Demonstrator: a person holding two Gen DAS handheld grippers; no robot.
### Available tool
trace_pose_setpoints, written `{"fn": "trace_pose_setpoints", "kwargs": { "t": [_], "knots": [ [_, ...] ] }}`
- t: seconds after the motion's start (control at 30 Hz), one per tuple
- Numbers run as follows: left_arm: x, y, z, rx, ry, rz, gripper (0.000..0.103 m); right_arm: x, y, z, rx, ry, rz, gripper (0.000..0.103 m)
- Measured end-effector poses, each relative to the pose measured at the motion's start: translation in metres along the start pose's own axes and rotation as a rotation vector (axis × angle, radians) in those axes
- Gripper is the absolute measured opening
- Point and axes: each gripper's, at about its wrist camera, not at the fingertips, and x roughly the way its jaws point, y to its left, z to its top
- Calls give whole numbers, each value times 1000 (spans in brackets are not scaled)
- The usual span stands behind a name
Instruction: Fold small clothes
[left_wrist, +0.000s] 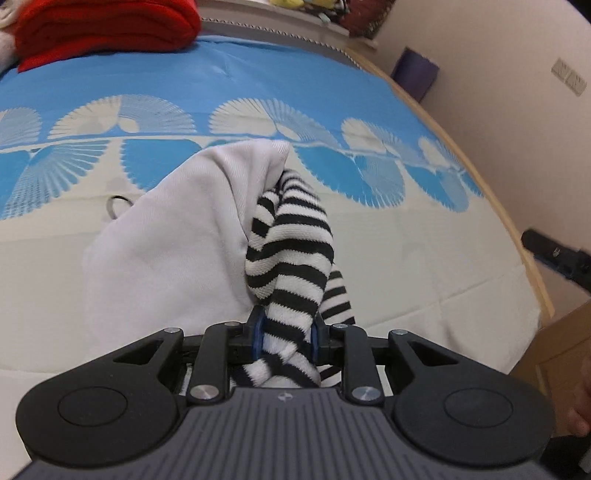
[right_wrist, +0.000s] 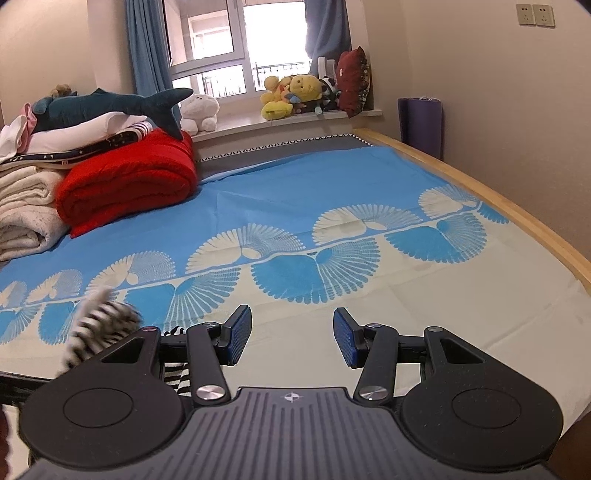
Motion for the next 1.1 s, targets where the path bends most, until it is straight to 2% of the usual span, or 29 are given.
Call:
{"fn": "trace_pose_setpoints", "kwargs": {
  "t": [0.03,0.07,0.1,0.13,0.2,0.27,0.33,0.43,0.57,0.63,0.7,0.83,0.9,0.93,0.97,1.0,1.1],
  "knots": [
    [4,-3,0,-1,7,-18,28,1,1,0,-2,3,-2,51],
    [4,-2,1,-23,11,-67,32,1,1,0,-3,5,-4,51],
    [1,-2,1,-42,6,-111,41,2,1,0,-2,6,-4,51],
    [-6,0,3,-52,-16,-151,44,2,3,0,0,9,-3,51],
    [-27,6,6,-39,-88,-168,52,4,4,-1,1,14,4,51],
    [-52,26,8,-62,-167,-156,55,5,10,-1,0,13,16,51],
    [-70,49,8,-126,-201,-141,55,6,16,-1,1,14,30,51],
    [-90,88,5,-201,-218,-60,55,9,30,-3,7,19,60,51],
    [-108,125,-3,-222,-203,36,55,12,59,-9,-1,46,158,51],
    [-116,138,-3,-211,-195,60,55,22,76,-14,3,115,258,51],
    [-123,145,-6,-193,-194,71,55,39,95,-24,-15,246,334,51],
    [-125,151,-8,-173,-174,77,55,71,129,-51,-132,471,312,51],
    [-122,148,-10,-161,-163,69,55,76,139,-61,-193,520,304,49],
    [-122,145,-12,-153,-158,65,55,76,142,-64,-224,524,304,35],
    [-118,141,-12,-144,-146,60,55,73,141,-65,-246,518,302,14],
    [-116,136,-12,-136,-138,54,55,69,137,-62,-244,502,316,8],
    [-104,120,-11,-103,-110,9,55,49,104,-43,-82,418,419,5]
  ]
}}
